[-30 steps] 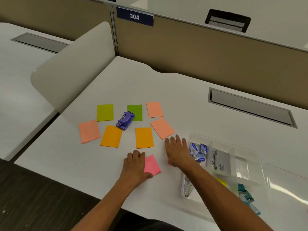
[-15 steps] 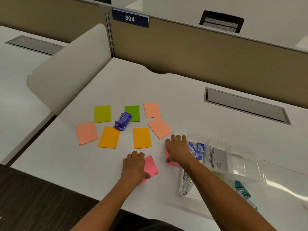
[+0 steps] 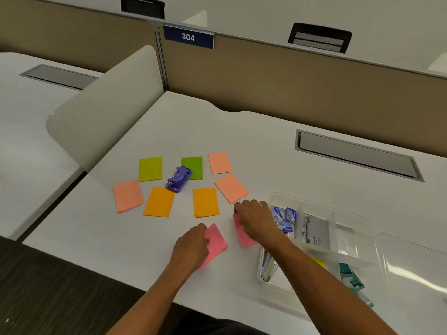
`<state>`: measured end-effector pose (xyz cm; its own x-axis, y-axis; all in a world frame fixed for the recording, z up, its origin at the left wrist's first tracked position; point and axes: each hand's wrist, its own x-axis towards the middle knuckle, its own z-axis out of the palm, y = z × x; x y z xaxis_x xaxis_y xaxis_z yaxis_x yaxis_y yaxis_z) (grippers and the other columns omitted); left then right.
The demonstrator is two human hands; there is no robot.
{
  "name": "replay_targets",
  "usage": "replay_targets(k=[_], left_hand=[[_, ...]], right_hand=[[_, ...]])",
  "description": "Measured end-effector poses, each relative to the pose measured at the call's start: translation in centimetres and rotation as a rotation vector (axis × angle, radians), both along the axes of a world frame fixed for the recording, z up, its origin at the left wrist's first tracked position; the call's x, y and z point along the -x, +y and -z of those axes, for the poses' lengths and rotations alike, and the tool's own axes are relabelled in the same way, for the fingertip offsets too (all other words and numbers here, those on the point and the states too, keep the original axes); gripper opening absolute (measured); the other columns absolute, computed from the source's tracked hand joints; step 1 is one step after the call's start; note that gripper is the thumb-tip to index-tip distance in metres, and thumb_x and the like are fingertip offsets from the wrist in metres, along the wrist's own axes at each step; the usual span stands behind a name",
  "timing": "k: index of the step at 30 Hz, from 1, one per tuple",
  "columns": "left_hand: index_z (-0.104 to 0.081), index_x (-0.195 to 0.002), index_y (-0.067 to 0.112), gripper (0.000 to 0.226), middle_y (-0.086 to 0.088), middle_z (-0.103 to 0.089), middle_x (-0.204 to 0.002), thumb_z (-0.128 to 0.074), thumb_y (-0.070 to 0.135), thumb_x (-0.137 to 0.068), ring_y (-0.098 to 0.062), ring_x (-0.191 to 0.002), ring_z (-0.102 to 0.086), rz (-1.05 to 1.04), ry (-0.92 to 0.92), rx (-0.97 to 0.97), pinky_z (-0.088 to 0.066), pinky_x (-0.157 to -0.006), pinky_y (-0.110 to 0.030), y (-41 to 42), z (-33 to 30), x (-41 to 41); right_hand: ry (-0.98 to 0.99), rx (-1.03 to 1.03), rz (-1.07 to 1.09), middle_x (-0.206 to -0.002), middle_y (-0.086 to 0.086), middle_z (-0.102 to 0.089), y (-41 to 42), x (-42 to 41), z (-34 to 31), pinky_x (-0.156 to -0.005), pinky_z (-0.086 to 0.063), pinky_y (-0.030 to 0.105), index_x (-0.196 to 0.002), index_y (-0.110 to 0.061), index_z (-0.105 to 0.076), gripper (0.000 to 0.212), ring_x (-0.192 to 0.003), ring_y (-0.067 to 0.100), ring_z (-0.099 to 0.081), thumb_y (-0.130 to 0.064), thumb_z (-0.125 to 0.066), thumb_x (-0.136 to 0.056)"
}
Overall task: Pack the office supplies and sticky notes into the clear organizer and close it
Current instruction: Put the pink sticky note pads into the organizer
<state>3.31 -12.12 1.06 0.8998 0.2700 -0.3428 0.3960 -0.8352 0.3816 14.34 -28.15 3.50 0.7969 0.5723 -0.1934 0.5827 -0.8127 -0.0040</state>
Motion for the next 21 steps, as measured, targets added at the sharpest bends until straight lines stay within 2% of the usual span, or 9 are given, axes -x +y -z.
replay_targets(k=[6,10,16,19,21], left_hand=[[-0.046,-0.132,0.015,0.033,-0.005,-0.058,-0.128,-0.044,0.026,-0.1,-0.02,-0.111,-0.06,-0.084,-0.037,0.067,-0.049,-0.09,-0.03,-0.6,-1.0,-0.8],[-0.052,-0.122,0.011,0.028,-0.008,-0.062,-0.118,-0.045,0.026,-0.1,-0.023,-0.101,-0.061,-0.122,-0.269,0.141,-0.05,-0.082,-0.029,-1.4,-1.7,-0.8],[-0.053,-0.122,0.01,0.032,-0.01,-0.061,-0.116,-0.044,0.031,-0.099,-0.024,-0.097,-0.062,-0.165,-0.459,0.221,-0.052,-0.076,-0.03,-3.7,-3.0,-1.5],[-0.054,-0.121,0.009,0.033,-0.011,-0.06,-0.113,-0.045,0.032,-0.098,-0.026,-0.095,-0.061,-0.162,-0.515,0.243,-0.047,-0.071,-0.027,-4.8,-3.6,-2.0],[-0.054,-0.122,0.008,0.034,-0.012,-0.06,-0.114,-0.046,0.03,-0.098,-0.027,-0.096,-0.061,-0.137,-0.522,0.249,-0.045,-0.071,-0.026,-5.6,-3.9,-2.4]], right_hand=[[0.09,-0.252,0.053,-0.114,0.004,-0.063,-1.4,0.5,-1.5,-0.083,-0.048,0.04,-0.121,-0.022,-0.062,0.036,-0.103,0.025,-0.057,-0.008,-0.061,-0.088],[0.188,-0.547,0.238,-0.112,-0.001,-0.065,-3.7,1.0,-3.2,-0.085,-0.05,0.036,-0.118,-0.022,-0.066,0.03,-0.101,0.018,-0.059,-0.009,-0.055,-0.093],[0.27,-0.861,0.444,-0.099,-0.016,-0.061,-8.3,2.4,-5.8,-0.067,-0.037,0.007,-0.112,-0.027,-0.067,0.024,-0.088,-0.009,-0.054,-0.014,-0.056,-0.095],[0.225,-0.936,0.493,-0.103,-0.012,-0.062,-10.4,3.0,-6.8,-0.063,-0.043,0.004,-0.113,-0.024,-0.066,0.024,-0.091,-0.006,-0.055,-0.012,-0.053,-0.097],[0.219,-0.957,0.494,-0.106,-0.009,-0.065,-11.6,3.3,-7.4,-0.067,-0.042,0.001,-0.111,-0.022,-0.067,0.026,-0.093,-0.006,-0.056,-0.009,-0.052,-0.096]])
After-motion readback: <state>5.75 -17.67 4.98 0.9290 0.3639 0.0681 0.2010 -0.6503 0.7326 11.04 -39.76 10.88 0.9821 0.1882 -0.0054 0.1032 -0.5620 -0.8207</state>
